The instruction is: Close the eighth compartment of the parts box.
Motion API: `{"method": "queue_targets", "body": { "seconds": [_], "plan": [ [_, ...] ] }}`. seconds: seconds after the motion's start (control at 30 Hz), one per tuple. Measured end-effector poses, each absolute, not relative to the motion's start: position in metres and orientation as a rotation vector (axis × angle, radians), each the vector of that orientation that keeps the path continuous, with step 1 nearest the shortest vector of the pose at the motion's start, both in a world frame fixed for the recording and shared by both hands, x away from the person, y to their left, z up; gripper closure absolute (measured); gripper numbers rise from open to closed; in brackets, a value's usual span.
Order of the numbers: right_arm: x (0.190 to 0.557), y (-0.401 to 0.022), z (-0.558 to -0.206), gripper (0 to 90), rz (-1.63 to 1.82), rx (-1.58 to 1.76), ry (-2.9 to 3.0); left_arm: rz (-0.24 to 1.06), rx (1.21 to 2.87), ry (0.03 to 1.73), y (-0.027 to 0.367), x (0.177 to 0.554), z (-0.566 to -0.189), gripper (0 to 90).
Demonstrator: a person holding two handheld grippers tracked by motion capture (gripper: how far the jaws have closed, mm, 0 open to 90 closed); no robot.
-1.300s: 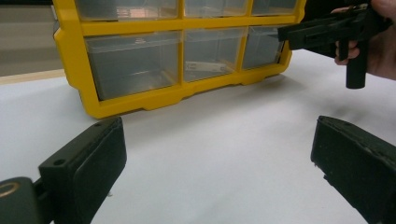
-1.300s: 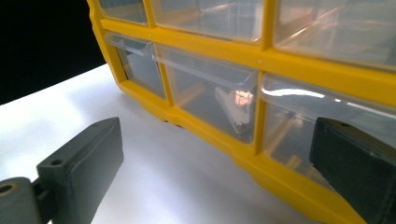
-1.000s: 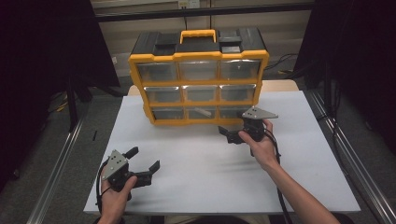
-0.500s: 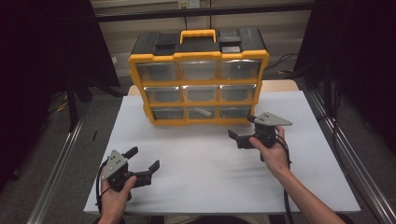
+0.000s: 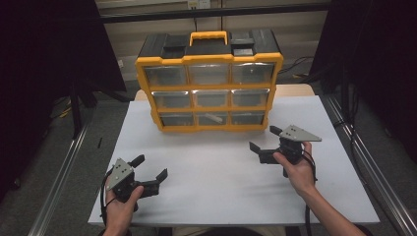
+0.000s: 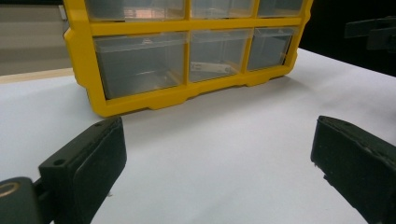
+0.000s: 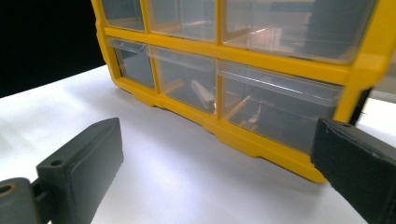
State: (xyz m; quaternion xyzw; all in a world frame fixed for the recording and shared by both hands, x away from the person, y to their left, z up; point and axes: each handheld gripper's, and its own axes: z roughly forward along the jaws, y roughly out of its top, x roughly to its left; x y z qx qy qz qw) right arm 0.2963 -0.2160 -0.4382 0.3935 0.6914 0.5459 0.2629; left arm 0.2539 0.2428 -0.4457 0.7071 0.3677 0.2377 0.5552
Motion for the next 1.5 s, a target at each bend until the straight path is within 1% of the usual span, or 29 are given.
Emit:
{"method": "queue_targets", "body": {
  "seconds": [0.57, 1.2, 1.3, 1.5],
  "plan": [
    [0.256, -0.257, -0.44, 2.1, 1.46, 1.126, 1.807, 0.568, 1.669, 0.864, 0.244, 0.253, -0.445, 3.5],
    [0.216, -0.295, -0.451, 1.7, 1.392, 1.206, 1.766, 0.572, 1.673, 0.873, 0.244, 0.253, -0.446, 3.2],
    [0.213, -0.298, -0.453, 1.7, 1.372, 1.205, 1.769, 0.569, 1.673, 0.873, 0.243, 0.254, -0.447, 3.2],
    [0.22, -0.298, -0.454, 1.5, 1.375, 1.204, 1.76, 0.565, 1.677, 0.862, 0.243, 0.255, -0.446, 3.2]
  ]
}}
